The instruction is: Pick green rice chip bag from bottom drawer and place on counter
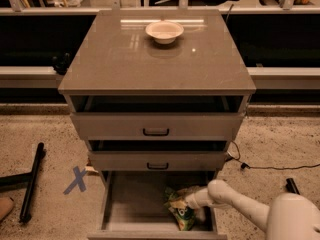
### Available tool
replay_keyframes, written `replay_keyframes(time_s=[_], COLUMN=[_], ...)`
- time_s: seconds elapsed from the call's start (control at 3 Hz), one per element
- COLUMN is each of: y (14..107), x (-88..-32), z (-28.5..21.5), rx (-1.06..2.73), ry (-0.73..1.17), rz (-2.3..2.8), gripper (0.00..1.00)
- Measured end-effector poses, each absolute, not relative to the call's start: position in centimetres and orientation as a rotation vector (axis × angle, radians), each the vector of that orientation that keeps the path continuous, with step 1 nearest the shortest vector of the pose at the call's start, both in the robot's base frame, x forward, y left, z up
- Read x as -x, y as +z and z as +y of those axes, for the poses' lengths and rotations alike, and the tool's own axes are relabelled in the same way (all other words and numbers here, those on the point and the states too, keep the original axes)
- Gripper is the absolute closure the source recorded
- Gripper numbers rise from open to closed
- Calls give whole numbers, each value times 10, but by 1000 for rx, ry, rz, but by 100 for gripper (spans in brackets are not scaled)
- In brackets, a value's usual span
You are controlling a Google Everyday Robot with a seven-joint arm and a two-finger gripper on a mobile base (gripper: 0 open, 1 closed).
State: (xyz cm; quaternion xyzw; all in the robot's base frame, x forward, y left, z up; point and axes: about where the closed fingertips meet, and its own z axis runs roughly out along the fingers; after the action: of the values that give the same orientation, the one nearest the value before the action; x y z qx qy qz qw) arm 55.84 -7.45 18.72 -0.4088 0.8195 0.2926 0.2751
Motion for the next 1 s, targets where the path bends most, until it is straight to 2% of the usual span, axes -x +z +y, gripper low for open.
replay_keyframes(time_s=[0.33,1.0], y=[243,341], x=[-537,-496], z=[-100,-148], rx=[1137,1245], ry=[884,936], rz=[2029,1802], gripper=[100,100])
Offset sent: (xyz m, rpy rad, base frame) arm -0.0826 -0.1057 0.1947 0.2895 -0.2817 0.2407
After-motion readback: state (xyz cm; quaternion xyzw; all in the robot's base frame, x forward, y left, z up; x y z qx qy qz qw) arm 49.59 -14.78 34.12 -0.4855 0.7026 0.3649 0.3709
